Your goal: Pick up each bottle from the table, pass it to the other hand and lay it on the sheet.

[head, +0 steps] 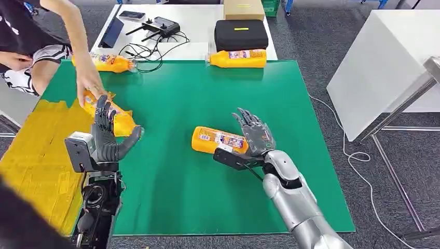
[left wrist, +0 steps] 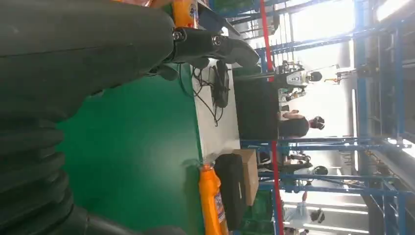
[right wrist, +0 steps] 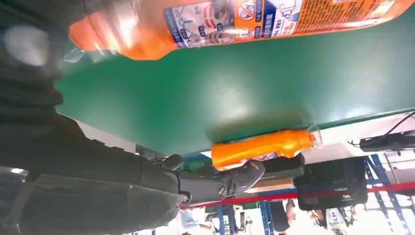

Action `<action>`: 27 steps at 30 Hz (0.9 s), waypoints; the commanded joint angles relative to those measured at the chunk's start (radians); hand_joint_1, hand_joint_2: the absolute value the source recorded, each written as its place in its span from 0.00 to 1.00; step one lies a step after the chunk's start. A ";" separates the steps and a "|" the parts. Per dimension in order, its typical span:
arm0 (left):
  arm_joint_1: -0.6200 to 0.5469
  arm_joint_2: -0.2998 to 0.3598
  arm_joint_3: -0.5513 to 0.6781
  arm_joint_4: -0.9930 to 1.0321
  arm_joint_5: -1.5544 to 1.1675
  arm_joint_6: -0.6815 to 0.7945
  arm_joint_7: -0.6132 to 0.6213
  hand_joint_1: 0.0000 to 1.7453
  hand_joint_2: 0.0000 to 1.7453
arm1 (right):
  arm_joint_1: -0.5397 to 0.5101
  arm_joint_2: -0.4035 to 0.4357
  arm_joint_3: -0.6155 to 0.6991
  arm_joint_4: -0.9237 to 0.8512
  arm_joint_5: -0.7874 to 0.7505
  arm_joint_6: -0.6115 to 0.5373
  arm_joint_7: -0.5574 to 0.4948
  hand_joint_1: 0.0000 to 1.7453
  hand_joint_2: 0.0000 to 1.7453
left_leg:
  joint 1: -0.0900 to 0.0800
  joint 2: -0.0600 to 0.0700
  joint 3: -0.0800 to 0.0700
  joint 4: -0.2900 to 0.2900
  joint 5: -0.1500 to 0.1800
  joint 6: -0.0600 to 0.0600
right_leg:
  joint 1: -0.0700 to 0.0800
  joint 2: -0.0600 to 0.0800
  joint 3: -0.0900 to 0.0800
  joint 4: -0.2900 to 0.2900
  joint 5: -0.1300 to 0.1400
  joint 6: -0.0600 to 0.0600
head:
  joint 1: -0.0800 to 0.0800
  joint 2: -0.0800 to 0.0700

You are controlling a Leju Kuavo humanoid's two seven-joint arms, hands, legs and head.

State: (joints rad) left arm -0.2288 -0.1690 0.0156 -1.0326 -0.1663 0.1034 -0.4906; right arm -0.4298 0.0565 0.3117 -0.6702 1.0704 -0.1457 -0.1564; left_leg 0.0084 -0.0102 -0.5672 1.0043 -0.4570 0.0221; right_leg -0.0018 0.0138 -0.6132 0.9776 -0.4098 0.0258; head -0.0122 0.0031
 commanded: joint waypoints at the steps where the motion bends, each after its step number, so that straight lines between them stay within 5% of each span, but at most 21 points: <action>1: -0.020 0.008 0.001 0.021 -0.001 -0.007 0.014 0.00 1.00 | -0.057 0.005 0.038 0.075 -0.010 0.000 0.010 0.00 1.00 | 0.000 0.001 0.002 -0.001 -0.001 0.000 | 0.000 0.000 0.002 -0.001 0.000 0.000 | 0.000 0.000; 12: -0.065 0.006 -0.022 0.077 0.000 -0.008 0.014 0.00 1.00 | -0.075 0.001 0.032 0.156 -0.046 0.102 0.041 0.00 1.00 | 0.000 0.000 0.003 -0.001 -0.001 0.000 | 0.000 -0.001 0.003 -0.001 -0.001 0.000 | 0.000 0.000; 27: -0.110 0.006 -0.047 0.134 0.016 0.007 0.000 0.00 1.00 | -0.138 0.034 0.037 0.339 -0.024 0.099 0.160 0.00 1.00 | 0.000 0.001 0.004 -0.001 -0.001 0.000 | 0.000 0.000 0.003 0.000 -0.001 0.000 | 0.000 0.000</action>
State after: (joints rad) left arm -0.2733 -0.1717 -0.0065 -0.9979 -0.1629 0.1038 -0.4860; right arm -0.4761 0.0668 0.3277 -0.5088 1.0311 -0.0519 -0.0386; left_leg 0.0083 -0.0100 -0.5671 1.0043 -0.4570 0.0221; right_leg -0.0018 0.0138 -0.6133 0.9775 -0.4098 0.0258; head -0.0126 0.0031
